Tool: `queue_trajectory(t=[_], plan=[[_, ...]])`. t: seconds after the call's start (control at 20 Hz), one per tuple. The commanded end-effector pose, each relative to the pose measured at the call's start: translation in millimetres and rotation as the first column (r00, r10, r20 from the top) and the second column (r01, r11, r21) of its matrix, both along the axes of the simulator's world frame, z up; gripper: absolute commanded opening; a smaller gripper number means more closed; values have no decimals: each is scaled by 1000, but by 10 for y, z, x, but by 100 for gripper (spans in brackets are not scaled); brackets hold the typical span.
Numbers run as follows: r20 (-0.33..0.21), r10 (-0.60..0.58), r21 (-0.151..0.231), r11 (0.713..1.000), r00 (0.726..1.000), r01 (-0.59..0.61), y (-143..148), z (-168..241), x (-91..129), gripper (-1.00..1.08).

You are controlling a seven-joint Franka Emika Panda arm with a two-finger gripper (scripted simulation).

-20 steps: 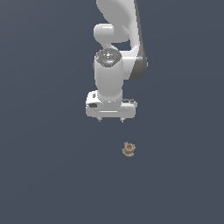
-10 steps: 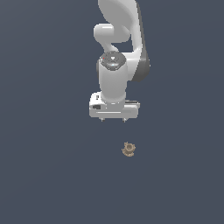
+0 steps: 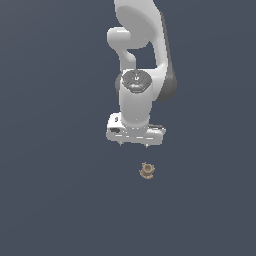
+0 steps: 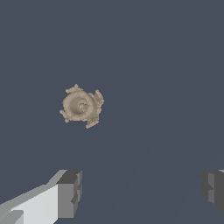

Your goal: Pick up the object and move it to a goal position.

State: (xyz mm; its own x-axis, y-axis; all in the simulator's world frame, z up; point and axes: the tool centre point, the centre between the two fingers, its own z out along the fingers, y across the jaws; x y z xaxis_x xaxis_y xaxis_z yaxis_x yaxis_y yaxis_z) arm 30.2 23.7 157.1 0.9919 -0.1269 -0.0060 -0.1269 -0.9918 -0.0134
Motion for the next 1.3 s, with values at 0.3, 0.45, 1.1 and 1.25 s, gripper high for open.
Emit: queue_trajectory(t=[0.3,0.45,1.1,1.25], plan=[[1,-142,-7,990,990,142,307,-289,363,100],[1,-185,-9,983,983,185,409,-388,461,100],[4,-267,-14,964,964,267,615,-591,631,100],[3,-263,-14,965,965,263,613,-605,622,100]])
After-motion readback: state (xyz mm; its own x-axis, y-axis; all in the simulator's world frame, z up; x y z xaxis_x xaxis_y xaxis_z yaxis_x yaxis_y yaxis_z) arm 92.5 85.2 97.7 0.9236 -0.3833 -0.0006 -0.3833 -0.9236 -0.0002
